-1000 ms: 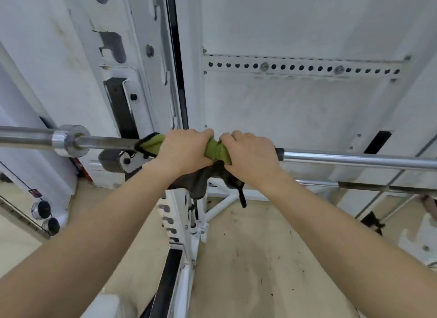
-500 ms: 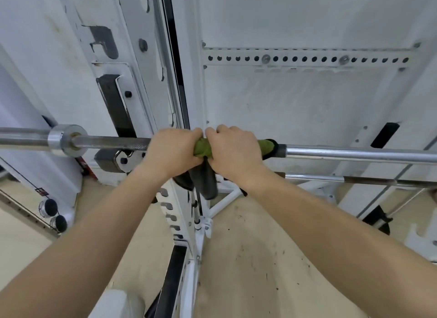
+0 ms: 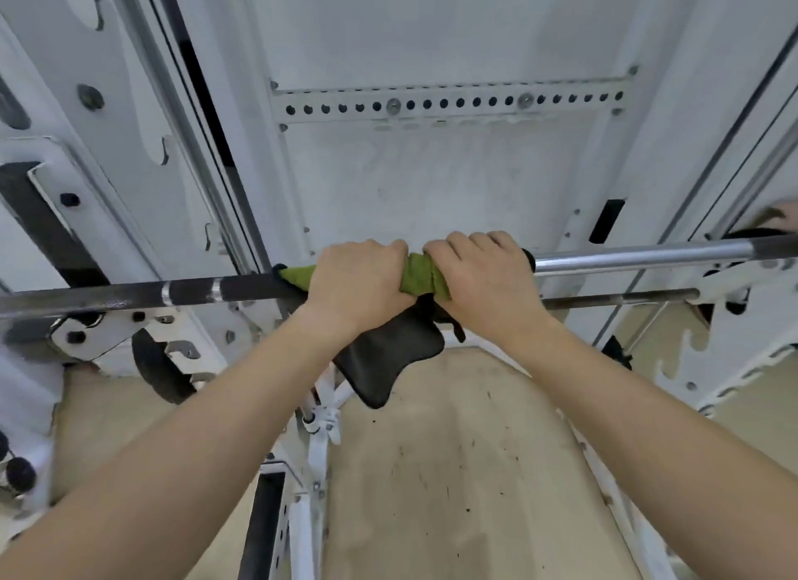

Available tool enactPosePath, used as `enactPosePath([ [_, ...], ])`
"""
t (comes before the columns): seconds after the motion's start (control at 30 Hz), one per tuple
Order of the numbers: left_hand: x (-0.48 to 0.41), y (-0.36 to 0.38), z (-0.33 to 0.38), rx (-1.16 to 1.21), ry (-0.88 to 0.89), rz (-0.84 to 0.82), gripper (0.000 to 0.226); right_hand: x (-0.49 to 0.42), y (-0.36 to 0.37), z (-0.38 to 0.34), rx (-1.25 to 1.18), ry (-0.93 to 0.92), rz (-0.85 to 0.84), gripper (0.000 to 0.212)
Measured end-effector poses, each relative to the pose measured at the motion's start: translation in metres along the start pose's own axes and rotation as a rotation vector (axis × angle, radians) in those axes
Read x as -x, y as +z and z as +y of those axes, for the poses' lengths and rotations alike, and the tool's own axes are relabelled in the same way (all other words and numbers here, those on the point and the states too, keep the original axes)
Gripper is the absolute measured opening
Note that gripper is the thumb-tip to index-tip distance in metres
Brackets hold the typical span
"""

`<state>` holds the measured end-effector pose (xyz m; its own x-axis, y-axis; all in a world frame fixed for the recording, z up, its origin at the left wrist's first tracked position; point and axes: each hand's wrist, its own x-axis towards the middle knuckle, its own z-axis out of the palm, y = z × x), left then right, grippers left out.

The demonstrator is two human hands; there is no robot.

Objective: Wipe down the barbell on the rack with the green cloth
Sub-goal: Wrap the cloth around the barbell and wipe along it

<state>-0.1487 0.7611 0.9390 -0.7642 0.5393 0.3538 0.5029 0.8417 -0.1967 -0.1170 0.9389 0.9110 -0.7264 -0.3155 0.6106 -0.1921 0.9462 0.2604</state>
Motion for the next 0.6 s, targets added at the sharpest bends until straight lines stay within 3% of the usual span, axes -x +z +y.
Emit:
enactPosePath([
  [0.2, -0.074, -0.003, 0.148, 0.089, 0.124, 0.101, 0.022, 0.07, -0.019, 0.151, -0.028, 0.14, -0.168, 0.041],
  [0.33, -0.126, -0.002, 0.252, 0.156, 0.202, 0.085, 0.007, 0.115, -0.031, 0.241, 0.018, 0.265, -0.229, 0.043],
  [0.6, -0.192, -0.019, 0.381, 0.245, 0.295, -0.007, 0.011, 0.168, -0.036, 0.35, 0.093, 0.391, -0.231, 0.036],
])
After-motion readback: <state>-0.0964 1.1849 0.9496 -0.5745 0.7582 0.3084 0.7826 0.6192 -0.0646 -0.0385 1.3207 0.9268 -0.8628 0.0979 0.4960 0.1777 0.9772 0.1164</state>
